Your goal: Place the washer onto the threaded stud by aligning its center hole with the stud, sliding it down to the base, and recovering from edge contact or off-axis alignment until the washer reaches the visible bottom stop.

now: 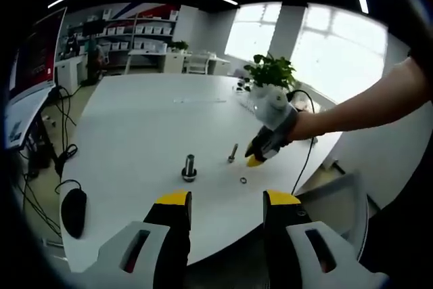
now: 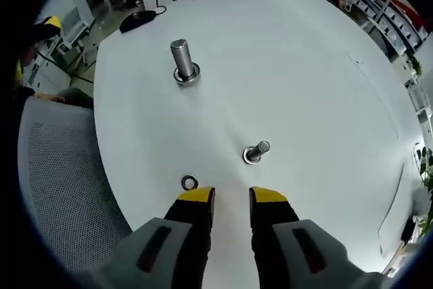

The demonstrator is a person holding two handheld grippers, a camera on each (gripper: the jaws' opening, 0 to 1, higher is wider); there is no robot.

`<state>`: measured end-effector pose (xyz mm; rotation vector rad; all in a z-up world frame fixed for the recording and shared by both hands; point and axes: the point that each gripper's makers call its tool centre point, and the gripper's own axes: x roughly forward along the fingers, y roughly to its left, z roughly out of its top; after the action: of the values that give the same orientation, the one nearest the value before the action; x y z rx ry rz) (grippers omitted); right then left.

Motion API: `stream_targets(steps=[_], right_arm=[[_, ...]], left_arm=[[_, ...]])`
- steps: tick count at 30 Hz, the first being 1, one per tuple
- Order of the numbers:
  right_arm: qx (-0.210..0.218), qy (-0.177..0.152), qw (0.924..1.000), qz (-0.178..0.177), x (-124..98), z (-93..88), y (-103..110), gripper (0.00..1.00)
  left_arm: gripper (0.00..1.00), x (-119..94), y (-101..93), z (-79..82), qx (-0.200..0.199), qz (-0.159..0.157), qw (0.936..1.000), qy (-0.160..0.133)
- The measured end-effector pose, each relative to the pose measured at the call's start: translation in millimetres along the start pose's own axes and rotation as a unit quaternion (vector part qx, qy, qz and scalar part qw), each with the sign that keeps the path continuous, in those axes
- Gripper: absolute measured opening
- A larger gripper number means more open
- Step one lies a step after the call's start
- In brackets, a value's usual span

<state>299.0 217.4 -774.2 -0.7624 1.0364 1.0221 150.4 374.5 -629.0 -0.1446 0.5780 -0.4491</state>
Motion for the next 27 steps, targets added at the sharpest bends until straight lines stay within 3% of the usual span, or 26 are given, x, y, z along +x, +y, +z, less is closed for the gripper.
stream_targets(steps=[15, 22, 27], right_arm=[[-0.02, 0.009, 0.9994, 0.029, 11.2, -0.7, 34.3, 0.23], [-0.063, 0.023, 0.9974, 0.026, 17.7, -5.7, 44.1, 0.23], [-0.07, 0.024, 0.9969, 0.026, 20.9, -7.7, 47.8, 0.23]], left_arm=[[0.41, 1.7, -6.4, 2.8, 0.002, -0.007, 1.0, -0.006], [0.4, -0.7, -5.8, 1.5, 0.001, -0.004, 1.0, -0.007], [0.4, -1.3, -5.0, 0.5, 0.002, -0.003, 1.0, -0.006]])
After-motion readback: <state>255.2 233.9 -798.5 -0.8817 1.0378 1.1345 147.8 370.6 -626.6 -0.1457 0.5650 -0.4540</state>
